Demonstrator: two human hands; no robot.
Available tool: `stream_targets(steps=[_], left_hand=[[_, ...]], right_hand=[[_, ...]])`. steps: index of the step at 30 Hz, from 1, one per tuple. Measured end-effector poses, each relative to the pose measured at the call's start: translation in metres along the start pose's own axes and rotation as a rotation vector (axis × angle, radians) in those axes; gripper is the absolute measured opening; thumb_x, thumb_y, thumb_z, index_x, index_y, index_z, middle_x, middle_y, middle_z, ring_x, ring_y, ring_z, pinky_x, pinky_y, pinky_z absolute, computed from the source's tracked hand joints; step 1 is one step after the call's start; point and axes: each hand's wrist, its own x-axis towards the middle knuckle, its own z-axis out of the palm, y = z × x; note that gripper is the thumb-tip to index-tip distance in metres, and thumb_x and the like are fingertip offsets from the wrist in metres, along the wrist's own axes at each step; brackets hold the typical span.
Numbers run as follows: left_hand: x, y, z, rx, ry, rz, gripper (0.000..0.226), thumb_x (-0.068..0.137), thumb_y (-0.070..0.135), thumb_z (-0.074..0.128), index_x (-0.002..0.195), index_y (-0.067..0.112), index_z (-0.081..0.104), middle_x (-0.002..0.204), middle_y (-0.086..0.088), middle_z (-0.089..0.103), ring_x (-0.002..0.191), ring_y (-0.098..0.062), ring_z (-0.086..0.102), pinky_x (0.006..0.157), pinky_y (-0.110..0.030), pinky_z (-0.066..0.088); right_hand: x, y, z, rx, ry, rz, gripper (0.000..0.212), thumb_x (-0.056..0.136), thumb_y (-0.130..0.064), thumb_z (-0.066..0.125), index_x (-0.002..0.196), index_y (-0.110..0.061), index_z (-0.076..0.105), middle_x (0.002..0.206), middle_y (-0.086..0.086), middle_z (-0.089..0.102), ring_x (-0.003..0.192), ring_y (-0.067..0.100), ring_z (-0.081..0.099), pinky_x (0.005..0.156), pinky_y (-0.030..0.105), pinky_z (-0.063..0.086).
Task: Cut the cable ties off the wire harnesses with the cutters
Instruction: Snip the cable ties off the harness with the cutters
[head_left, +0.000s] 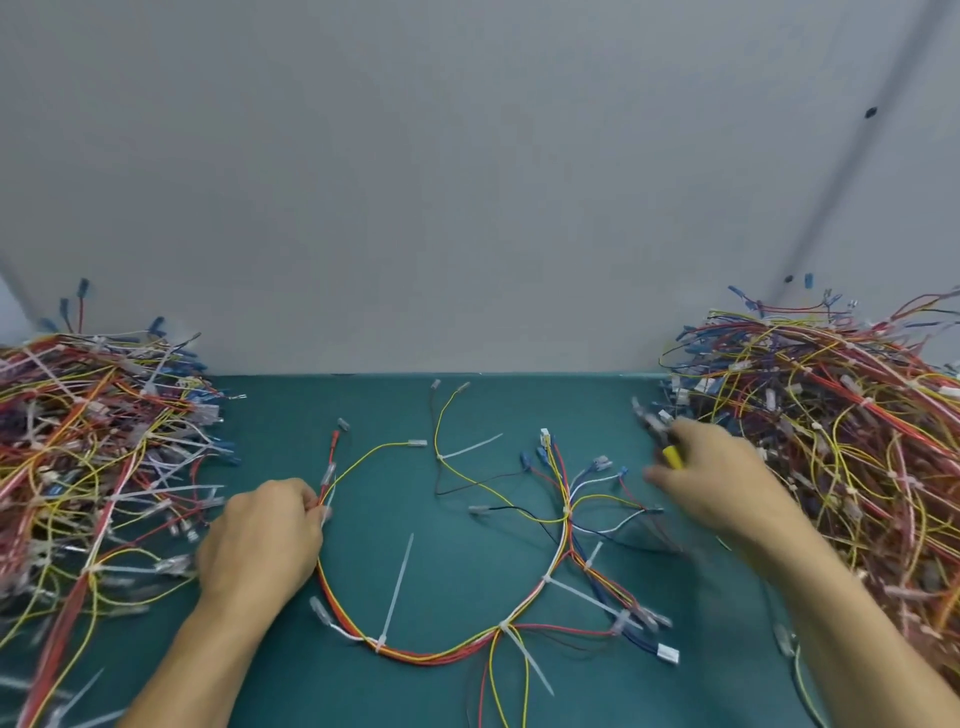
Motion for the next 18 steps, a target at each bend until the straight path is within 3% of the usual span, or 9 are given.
stream_targets(steps=[4,6,10,13,18], left_hand=[[0.0,0.001,0.001,-0.013,0.004,0.0,0.016,0.089,0.037,0.062,0.077,0.028,0.061,0.082,-0.005,0.066,0.077,-0.03,0.053,0.063,-0.032,0.041],[0.0,0.002,0.001,-0.024,0.012,0.004,0.02,0.09,0.036,0.062,0.072,0.027,0.057,0.079,-0.004,0.065,0.074,-0.028,0.05,0.063,-0.031,0.039],[0.004,0.001,0.002,-0.045,0.023,0.014,0.019,0.09,0.032,0.062,0.073,0.024,0.063,0.074,-0.005,0.064,0.073,-0.029,0.05,0.063,-0.032,0.039],[0.006,0.0,0.003,-0.059,0.038,0.01,0.016,0.09,0.029,0.062,0.078,0.021,0.069,0.07,-0.003,0.06,0.071,-0.028,0.048,0.062,-0.032,0.039],[0.008,-0.002,0.005,-0.058,0.081,0.031,0.012,0.09,0.026,0.063,0.095,0.016,0.068,0.089,-0.009,0.072,0.089,-0.035,0.061,0.074,-0.037,0.047]], right_hand=[[-0.031,-0.024,0.023,0.135,-0.23,-0.191,0.019,0.074,-0.027,0.071,0.085,-0.019,0.058,0.083,-0.001,0.066,0.083,0.023,0.06,0.069,0.031,0.046],[-0.034,-0.027,0.036,0.13,-0.251,-0.22,0.021,0.073,-0.027,0.07,0.085,-0.019,0.055,0.083,-0.002,0.064,0.085,0.024,0.058,0.068,0.031,0.046],[-0.03,-0.024,0.047,0.067,-0.209,-0.194,0.019,0.074,-0.032,0.066,0.075,-0.024,0.049,0.075,-0.006,0.054,0.085,0.025,0.049,0.061,0.032,0.038],[-0.03,-0.022,0.049,0.048,-0.194,-0.104,0.016,0.072,-0.033,0.064,0.073,-0.022,0.052,0.072,-0.004,0.048,0.085,0.029,0.053,0.058,0.031,0.036],[-0.03,-0.02,0.047,-0.009,-0.261,-0.034,0.019,0.071,-0.035,0.066,0.084,-0.022,0.062,0.077,0.0,0.049,0.09,0.031,0.057,0.068,0.03,0.044]])
